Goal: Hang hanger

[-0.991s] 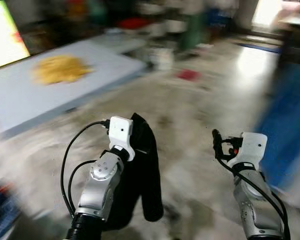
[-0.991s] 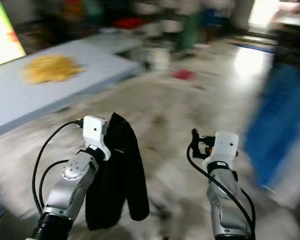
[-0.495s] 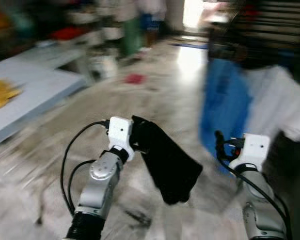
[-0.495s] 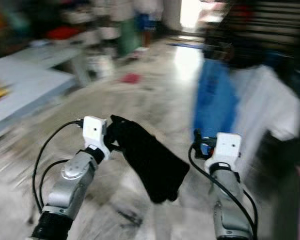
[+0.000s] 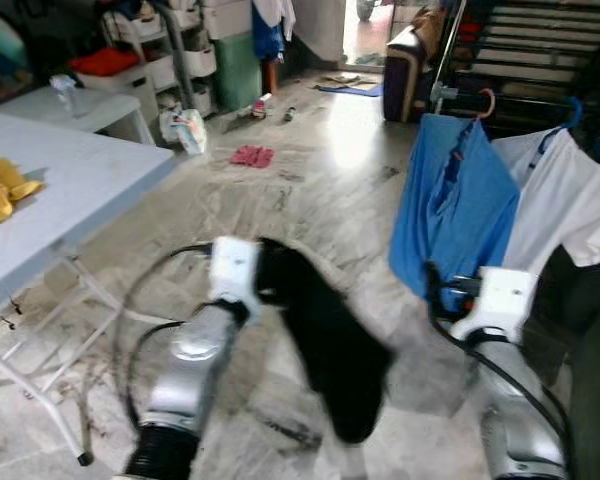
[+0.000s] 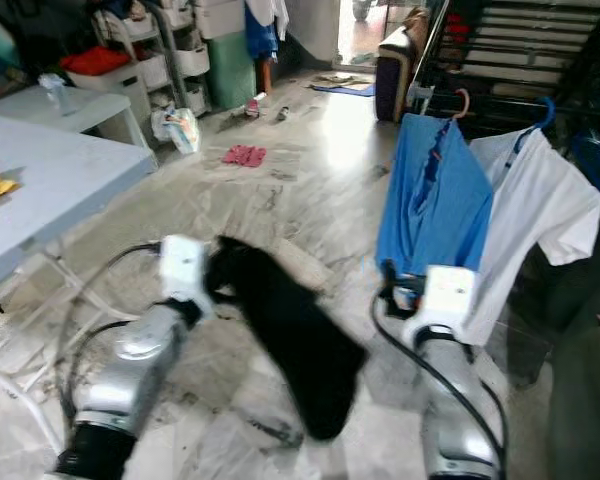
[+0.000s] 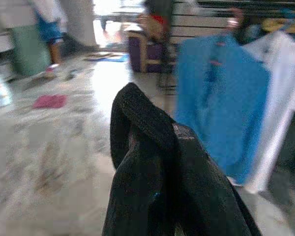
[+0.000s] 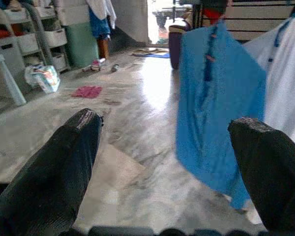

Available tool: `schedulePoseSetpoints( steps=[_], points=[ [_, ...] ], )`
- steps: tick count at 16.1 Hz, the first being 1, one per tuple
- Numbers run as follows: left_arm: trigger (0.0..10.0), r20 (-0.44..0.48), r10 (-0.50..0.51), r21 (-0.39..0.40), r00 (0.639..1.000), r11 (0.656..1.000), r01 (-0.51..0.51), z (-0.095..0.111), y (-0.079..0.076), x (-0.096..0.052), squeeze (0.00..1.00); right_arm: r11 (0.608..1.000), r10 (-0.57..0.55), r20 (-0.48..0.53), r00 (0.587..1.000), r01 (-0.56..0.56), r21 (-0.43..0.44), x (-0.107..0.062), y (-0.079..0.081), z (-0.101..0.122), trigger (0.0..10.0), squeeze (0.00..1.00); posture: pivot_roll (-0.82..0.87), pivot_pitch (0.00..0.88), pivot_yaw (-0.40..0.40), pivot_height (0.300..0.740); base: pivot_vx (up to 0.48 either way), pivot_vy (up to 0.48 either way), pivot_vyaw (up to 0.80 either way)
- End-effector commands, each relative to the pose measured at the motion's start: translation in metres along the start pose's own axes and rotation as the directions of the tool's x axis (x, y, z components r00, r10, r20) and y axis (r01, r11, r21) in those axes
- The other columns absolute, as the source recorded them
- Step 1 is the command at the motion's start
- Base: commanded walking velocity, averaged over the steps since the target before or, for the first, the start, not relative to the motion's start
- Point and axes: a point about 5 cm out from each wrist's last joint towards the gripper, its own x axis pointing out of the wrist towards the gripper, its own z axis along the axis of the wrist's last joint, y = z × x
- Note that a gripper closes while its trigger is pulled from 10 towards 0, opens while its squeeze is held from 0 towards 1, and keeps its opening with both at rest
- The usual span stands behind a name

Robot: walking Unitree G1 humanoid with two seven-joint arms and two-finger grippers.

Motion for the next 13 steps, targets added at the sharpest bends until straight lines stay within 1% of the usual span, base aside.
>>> schedulePoseSetpoints(
  steps=[1, 3, 4, 5, 6, 7, 10, 11, 12, 13],
  points=[
    [10.0, 0.018, 0.007, 0.013, 1.0, 1.0, -0.008, 0.005, -0.003, 0.003, 0.0, 1.0, -0.007, 0.011, 1.0, 0.007, -0.011, 0.004, -0.003, 0.005, 10.0, 0.0, -0.04, 0.0, 0.022, 0.74, 0.0, 0.33, 0.0],
    [10.0, 0.018, 0.014, 0.015, 1.0, 1.0, -0.014, 0.004, -0.003, 0.001, 0.0, 1.0, 0.0, 0.012, 1.0, 0.0, -0.011, 0.005, -0.001, 0.006, 10.0, 0.0, -0.03, 0.0, 0.019, 0.74, 0.0, 0.0, 0.0],
    [10.0, 0.005, 0.031, -0.007, 0.999, 0.999, -0.031, 0.002, -0.002, 0.0, 0.0, 1.0, 0.002, 0.009, 1.0, -0.002, -0.012, 0.005, 0.0, 0.005, 10.0, 0.0, -0.03, 0.0, 0.014, 0.74, 0.0, 0.0, 0.0],
    [10.0, -0.021, 0.063, -0.045, 0.998, 0.997, -0.063, -0.001, 0.002, -0.001, 0.0, 1.0, 0.005, 0.006, 1.0, -0.004, -0.014, 0.004, 0.0, 0.004, 10.0, 0.0, -0.01, 0.0, 0.005, 0.74, 0.0, 0.0, 0.0],
    [10.0, -0.02, 0.092, -0.042, 0.996, 0.995, -0.093, -0.001, 0.008, -0.003, 0.0, 1.0, 0.01, 0.003, 1.0, -0.01, -0.018, 0.005, 0.001, 0.004, 10.0, 0.0, 0.0, 0.0, -0.006, 0.74, 0.0, 0.0, 0.0],
    [10.0, -0.007, 0.089, -0.052, 0.996, 0.995, -0.089, 0.001, 0.011, -0.005, 0.0, 1.0, 0.017, 0.004, 1.0, -0.017, -0.022, 0.007, 0.003, 0.006, 10.0, 0.0, 0.0, 0.0, -0.013, 0.74, 0.0, 0.0, 0.0],
    [10.0, 0.014, 0.084, -0.004, 0.996, 0.996, -0.084, 0.002, 0.021, -0.013, 0.0, 0.999, 0.033, 0.015, 0.999, -0.032, -0.027, 0.01, 0.008, 0.01, 10.0, 0.0, 0.0, 0.0, -0.013, 0.74, 0.0, 0.0, 0.0],
    [10.0, 0.01, 0.119, 0.047, 0.993, 0.992, -0.119, -0.006, 0.031, -0.022, 0.0, 0.999, 0.03, 0.017, 0.999, -0.03, -0.027, 0.009, 0.011, 0.01, 10.0, 0.0, 0.01, 0.0, -0.019, 0.74, 0.0, 0.0, 0.0],
    [10.0, 0.003, 0.116, 0.049, 0.993, 0.992, -0.116, -0.007, 0.032, -0.024, 0.0, 0.999, 0.03, 0.016, 0.999, -0.029, -0.027, 0.009, 0.012, 0.009, 10.0, 0.0, 0.01, 0.0, -0.018, 0.74, 0.0, 0.0, 0.0],
    [10.0, 0.011, 0.142, 0.041, 0.99, 0.989, -0.142, -0.008, 0.035, -0.026, 0.0, 0.999, 0.035, 0.014, 0.999, -0.035, -0.025, 0.008, 0.014, 0.008, 10.0, 0.0, 0.01, 0.0, -0.014, 0.74, 0.0, 0.0, 0.0]
  ],
)
